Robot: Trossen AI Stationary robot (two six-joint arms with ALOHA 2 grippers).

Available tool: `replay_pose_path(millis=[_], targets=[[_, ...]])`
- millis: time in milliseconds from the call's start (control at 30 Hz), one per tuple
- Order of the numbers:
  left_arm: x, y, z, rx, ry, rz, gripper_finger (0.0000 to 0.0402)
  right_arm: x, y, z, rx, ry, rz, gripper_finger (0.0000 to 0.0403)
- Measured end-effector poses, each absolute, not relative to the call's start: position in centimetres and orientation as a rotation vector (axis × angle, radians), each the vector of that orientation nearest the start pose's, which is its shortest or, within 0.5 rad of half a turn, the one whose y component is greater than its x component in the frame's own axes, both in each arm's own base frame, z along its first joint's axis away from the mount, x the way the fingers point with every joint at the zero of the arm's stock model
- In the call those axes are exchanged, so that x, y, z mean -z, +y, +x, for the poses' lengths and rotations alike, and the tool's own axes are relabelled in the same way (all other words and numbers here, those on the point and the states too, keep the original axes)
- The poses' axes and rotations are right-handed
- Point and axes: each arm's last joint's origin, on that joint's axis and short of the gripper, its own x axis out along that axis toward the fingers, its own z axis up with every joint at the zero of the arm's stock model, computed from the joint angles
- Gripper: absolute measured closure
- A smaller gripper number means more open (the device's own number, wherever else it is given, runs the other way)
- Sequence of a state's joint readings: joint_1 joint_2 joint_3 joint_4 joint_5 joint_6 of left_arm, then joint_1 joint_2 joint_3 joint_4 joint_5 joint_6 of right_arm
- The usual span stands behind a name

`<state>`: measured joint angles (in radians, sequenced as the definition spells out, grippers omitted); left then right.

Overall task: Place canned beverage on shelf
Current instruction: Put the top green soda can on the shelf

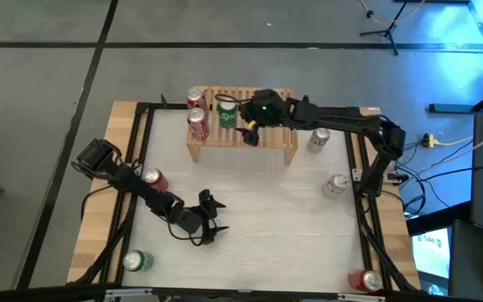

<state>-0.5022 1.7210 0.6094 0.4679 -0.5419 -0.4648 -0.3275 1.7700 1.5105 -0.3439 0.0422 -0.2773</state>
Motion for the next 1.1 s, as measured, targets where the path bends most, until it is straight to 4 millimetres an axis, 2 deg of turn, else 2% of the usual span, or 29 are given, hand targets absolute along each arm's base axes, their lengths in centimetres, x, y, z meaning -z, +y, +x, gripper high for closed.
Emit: replay_pose_path(millis=[333,600,1100], targets=[[-11.6,-12.9,26.7,-0.165,0.533,-0.131,0.0047,-30.9,-13.2,38.7,0.277,0.558,-0.192,0.0046],[-11.5,-12.9,26.6,-0.166,0.537,-0.128,0.0047,-29.6,-13.6,39.9,0.255,0.541,-0.187,0.0046],[-11.6,-12.9,26.6,-0.165,0.537,-0.125,0.0047,-29.9,-13.8,40.8,0.258,0.431,-0.194,0.0046]])
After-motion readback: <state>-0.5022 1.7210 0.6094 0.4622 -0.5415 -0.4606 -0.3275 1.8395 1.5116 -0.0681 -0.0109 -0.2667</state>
